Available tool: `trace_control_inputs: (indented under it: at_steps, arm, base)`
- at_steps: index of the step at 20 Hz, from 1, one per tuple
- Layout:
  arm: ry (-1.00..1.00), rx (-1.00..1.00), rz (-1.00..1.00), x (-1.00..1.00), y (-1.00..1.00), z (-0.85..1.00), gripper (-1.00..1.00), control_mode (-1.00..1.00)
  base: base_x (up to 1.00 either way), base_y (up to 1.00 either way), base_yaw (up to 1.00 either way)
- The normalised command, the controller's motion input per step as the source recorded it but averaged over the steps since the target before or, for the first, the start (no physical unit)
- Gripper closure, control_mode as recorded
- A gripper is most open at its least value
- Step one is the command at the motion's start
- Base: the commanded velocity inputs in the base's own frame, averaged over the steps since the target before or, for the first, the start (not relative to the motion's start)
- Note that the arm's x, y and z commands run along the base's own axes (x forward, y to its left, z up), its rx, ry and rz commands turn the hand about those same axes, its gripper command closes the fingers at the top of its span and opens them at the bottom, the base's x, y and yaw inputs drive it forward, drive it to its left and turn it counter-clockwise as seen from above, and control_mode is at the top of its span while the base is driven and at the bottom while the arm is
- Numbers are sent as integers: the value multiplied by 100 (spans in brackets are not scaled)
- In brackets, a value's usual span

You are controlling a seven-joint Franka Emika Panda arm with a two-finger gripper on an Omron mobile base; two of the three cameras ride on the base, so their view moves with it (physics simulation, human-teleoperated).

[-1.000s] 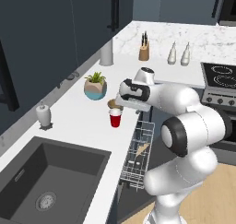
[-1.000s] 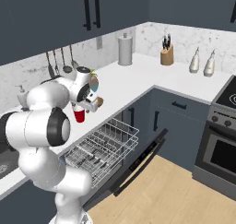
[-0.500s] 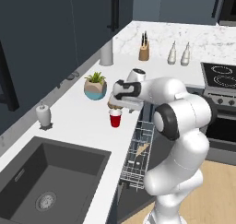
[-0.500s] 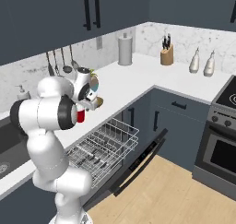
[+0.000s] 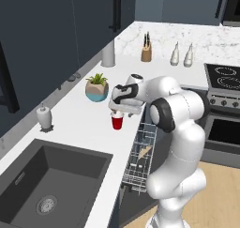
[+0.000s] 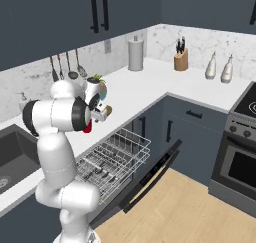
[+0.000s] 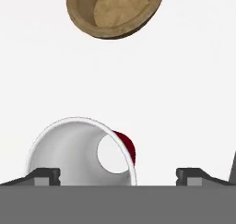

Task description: Pick up the cup and bowl from the counter, place them in the dishwasher, and close the dishwasher door.

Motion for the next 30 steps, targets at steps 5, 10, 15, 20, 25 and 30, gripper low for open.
trace_control_inputs:
  at_steps: [5,10,15,20,25,30]
  arm:
    - [3,0,0,0,0,-31,-100,-100]
    - [0,0,0,9,4,-35,100,-100]
    - [0,0,0,0,0,-12,100,-100]
    - [-1,0,0,-41,-7,-2,100,-100]
    - [-6,2,0,-92,-67,-3,100,-100]
    - [-15,6,0,-90,-99,2,100,-100]
  base:
    - [0,0,0]
    - [0,0,0]
    - [0,0,0]
    - [0,0,0]
    - [0,0,0]
    - [0,0,0]
